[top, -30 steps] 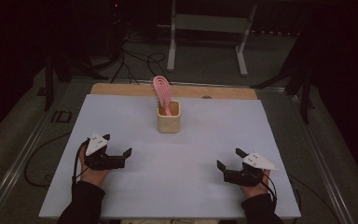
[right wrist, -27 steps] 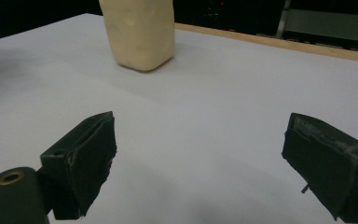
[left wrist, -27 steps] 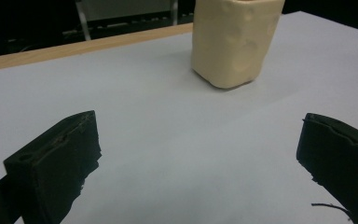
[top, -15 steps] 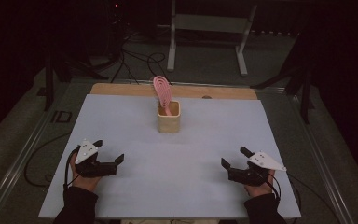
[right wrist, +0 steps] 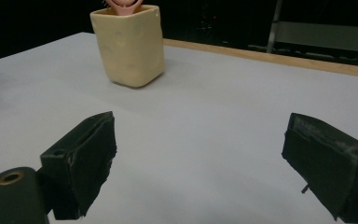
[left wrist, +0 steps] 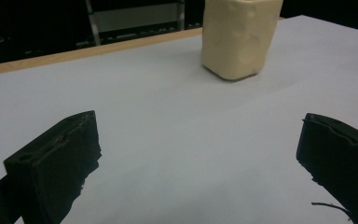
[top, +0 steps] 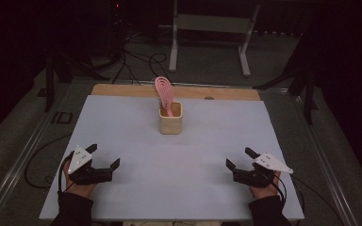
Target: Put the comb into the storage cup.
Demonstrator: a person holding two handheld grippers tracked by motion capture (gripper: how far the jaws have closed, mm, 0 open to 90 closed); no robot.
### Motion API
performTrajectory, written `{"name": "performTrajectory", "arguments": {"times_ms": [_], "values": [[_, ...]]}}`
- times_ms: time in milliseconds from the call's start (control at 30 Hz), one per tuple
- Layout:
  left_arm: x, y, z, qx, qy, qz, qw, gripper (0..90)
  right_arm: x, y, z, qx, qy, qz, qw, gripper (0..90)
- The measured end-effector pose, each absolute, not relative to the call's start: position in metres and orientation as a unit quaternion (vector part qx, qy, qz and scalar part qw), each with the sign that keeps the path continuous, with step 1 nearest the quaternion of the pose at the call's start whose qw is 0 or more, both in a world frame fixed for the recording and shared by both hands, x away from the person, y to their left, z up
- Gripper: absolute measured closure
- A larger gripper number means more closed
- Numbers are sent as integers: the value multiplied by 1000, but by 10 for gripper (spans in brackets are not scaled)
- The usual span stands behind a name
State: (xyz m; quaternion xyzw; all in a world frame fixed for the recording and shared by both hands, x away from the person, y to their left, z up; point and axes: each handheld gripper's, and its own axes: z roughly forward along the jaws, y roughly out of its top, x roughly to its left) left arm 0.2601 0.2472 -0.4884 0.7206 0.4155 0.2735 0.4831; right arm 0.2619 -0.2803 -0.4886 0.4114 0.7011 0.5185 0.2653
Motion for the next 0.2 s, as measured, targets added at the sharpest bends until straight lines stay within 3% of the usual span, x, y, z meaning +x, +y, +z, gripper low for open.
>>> {"name": "performTrajectory", "arguments": {"times_ms": [200], "values": [[261, 251, -489, 715, 424, 276, 483, 2, 262, -280, -489, 411, 704, 517, 260, 95]]}}
